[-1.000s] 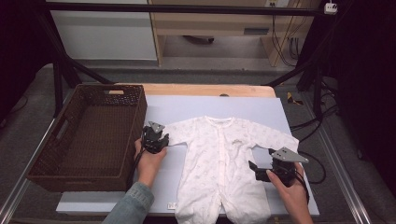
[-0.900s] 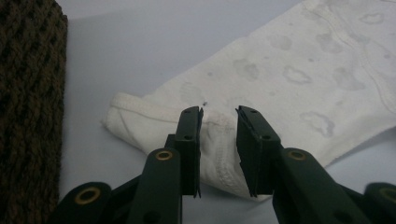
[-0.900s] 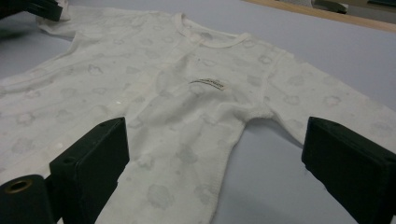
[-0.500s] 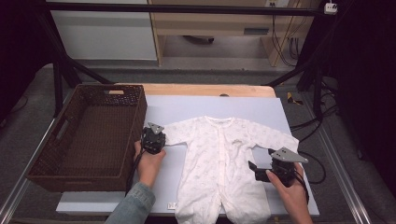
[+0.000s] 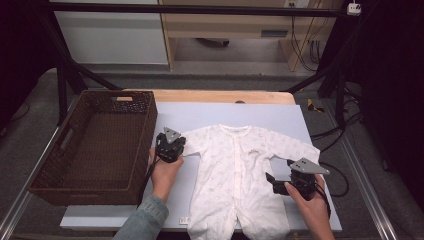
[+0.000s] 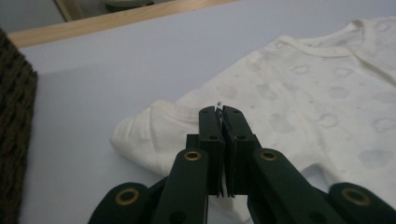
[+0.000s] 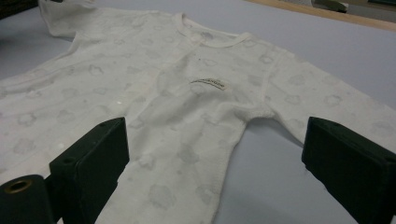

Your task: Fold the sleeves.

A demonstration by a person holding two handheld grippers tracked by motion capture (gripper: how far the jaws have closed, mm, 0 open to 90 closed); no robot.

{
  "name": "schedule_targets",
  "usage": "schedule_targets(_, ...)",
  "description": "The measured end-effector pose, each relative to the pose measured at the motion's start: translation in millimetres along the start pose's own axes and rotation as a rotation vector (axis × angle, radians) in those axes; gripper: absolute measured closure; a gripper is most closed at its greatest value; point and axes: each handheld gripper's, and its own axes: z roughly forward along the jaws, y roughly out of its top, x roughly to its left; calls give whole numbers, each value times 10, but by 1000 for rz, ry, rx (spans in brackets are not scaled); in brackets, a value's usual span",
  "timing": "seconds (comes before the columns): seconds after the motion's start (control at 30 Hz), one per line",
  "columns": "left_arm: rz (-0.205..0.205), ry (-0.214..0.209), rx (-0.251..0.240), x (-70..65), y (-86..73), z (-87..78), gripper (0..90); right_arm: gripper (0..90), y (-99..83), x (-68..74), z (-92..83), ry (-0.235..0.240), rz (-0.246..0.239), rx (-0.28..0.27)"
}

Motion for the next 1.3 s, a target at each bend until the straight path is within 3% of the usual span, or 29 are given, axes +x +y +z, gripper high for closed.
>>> schedule_targets(0.13,31,-19,-19,-107,60,-2,874,82,-1,-1,2,-2,-1,1)
schedule_targets(0.17,56,-33,-20,-200,100,7,874,82,-3,-1,4,-5,-1,3)
schedule_targets(0.47,94,-109,-27,-528,204,54,875,82,-5,2,9,-4,-4,4)
schedule_targets(0.53,119,-123,-28,-629,230,83,875,82,-6,-2,9,-5,-3,6)
schedule_targets(1.3,76,-260,-31,-1114,338,168,874,82,-10,1,15,-2,-2,14)
